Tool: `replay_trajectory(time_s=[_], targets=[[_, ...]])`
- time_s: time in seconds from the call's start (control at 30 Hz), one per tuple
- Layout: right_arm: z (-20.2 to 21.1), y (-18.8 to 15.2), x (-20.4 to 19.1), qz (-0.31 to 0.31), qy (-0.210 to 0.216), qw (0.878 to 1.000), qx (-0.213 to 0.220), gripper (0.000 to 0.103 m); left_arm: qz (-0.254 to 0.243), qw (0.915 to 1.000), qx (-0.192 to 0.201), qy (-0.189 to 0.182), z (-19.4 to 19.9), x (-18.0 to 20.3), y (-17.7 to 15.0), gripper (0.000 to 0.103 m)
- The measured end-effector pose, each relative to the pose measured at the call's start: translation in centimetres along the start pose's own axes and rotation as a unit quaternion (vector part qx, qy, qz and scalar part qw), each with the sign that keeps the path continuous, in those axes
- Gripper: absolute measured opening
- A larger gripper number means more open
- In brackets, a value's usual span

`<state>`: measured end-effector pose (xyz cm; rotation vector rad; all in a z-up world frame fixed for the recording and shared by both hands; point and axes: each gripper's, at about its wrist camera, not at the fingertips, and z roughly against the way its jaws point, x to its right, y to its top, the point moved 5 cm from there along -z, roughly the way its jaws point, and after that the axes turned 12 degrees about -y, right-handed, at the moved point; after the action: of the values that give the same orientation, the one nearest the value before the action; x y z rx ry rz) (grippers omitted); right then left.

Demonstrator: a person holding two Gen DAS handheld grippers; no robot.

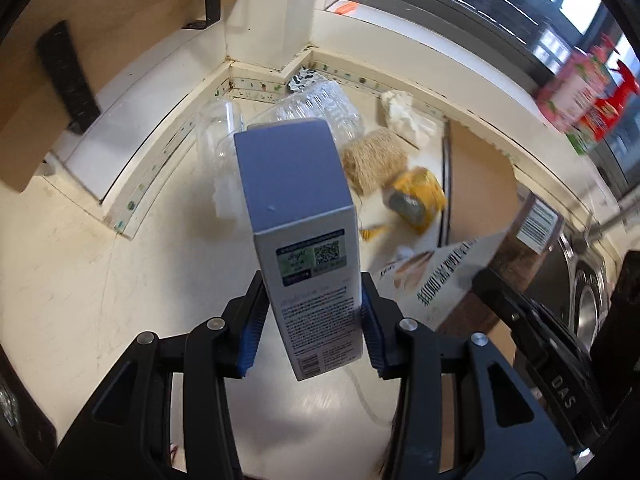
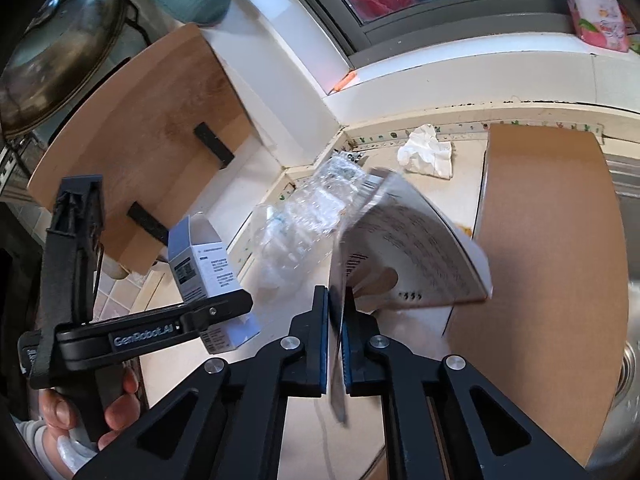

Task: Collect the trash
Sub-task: 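Carry the box and paper bag down toward the black floor bin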

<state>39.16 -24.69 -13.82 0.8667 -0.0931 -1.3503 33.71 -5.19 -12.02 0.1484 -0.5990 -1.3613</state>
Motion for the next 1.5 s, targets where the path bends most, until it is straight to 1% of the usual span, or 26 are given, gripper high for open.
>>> replay_trajectory(time_s=[0.27, 0.43, 0.6, 0.8, 1.07, 1.17, 1.3, 1.5], targets=[[3.8, -4.3, -4.0, -0.006, -0.023, 1.0, 0.014, 0.004, -0.052, 0.9983, -0.013, -0.021, 4.3, -0.8, -4.9, 0.04], [6.5, -6.9, -6.1, -0.023, -0.03, 0.999, 0.024, 0.004, -0.071, 0.9967, -0.018, -0.034, 6.5, -1.7, -7.7, 0.04], [8.8, -8.7, -7.7, -0.029, -0.04, 0.998, 0.032, 0.004, -0.096, 0.9941, -0.022, -0.047, 8.4, -2.2, -10.2, 0.04], [12.3, -11.4, -9.6, -0.034, -0.05, 0.997, 0.049, 0.004, -0.114, 0.9909, -0.018, -0.068, 11.1, -2.9, -12.6, 0.04], [17.0, -15.1, -12.2, -0.042, -0.055, 0.995, 0.067, 0.004, -0.145, 0.9856, -0.009, -0.087, 14.3, -3.4, -15.2, 0.04], [18.6, -17.2, -13.1, -0.048, -0.054, 0.995, 0.071, 0.004, -0.157, 0.9828, -0.011, -0.097, 15.4, -3.8, -16.8, 0.04], [20.6, -20.9, -14.1, -0.06, -0.059, 0.994, 0.071, 0.004, -0.175, 0.9781, -0.022, -0.111, 16.2, -4.1, -19.4, 0.04], [22.6, -26.8, -15.6, -0.078, -0.072, 0.993, 0.058, 0.004, -0.206, 0.9688, -0.064, -0.122, 15.9, -3.8, -24.4, 0.04]])
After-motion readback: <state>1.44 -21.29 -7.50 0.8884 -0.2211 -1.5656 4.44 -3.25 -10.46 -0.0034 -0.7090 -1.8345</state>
